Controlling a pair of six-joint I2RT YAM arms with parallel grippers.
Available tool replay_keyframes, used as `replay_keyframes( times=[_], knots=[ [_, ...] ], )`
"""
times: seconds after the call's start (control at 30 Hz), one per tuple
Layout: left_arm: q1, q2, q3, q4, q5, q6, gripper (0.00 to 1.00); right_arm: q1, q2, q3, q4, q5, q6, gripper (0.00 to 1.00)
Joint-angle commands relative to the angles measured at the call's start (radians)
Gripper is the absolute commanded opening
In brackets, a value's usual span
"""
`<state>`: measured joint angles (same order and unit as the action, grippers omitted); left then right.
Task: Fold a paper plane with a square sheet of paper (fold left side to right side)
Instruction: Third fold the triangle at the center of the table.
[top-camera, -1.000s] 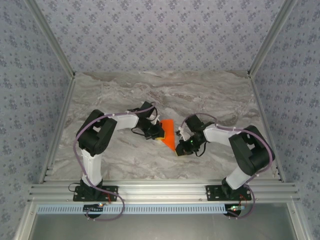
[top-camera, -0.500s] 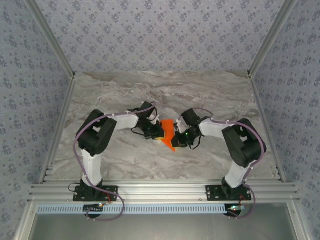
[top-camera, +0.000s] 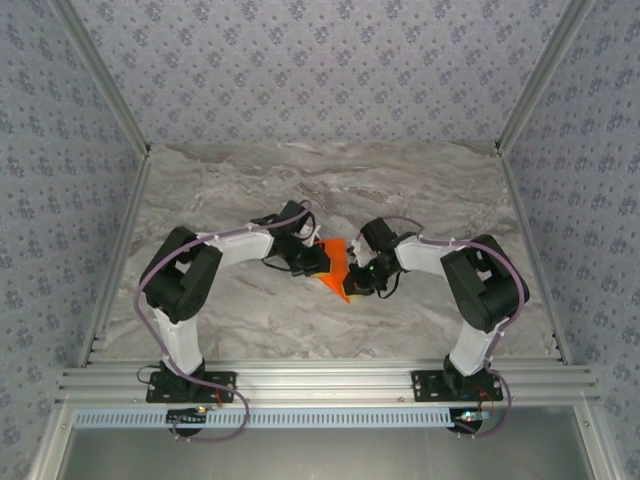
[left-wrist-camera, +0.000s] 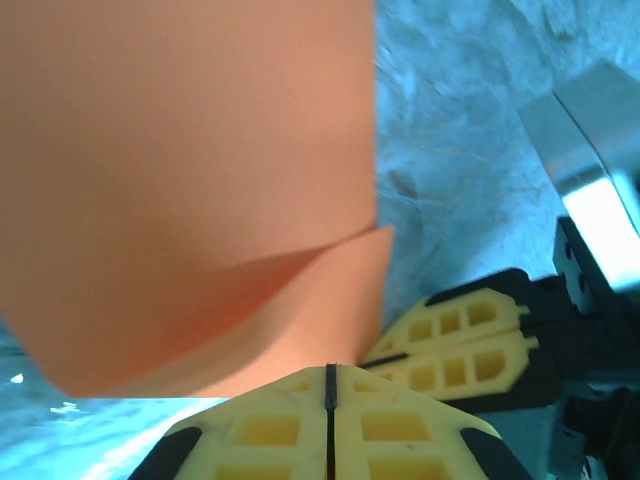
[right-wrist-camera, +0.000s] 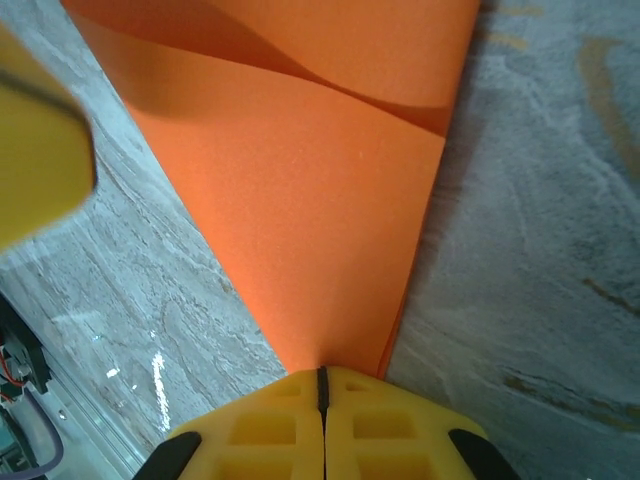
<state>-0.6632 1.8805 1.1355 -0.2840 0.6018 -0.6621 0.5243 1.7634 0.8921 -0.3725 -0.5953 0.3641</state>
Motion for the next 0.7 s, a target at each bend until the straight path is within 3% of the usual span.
replay_keyframes(
  times=[0.0, 0.67],
  knots=[
    [-0.032, -0.018, -0.008, 0.008, 0.032, -0.02, 0.06, -0.005, 0.053, -0.022, -0.112, 0.179, 0.019, 0.01],
    [-0.051, 0.068, -0.055, 0.114, 0.08, -0.079, 0.02, 0.008, 0.087, 0.002, -0.129, 0.193, 0.02, 0.0]
  ],
)
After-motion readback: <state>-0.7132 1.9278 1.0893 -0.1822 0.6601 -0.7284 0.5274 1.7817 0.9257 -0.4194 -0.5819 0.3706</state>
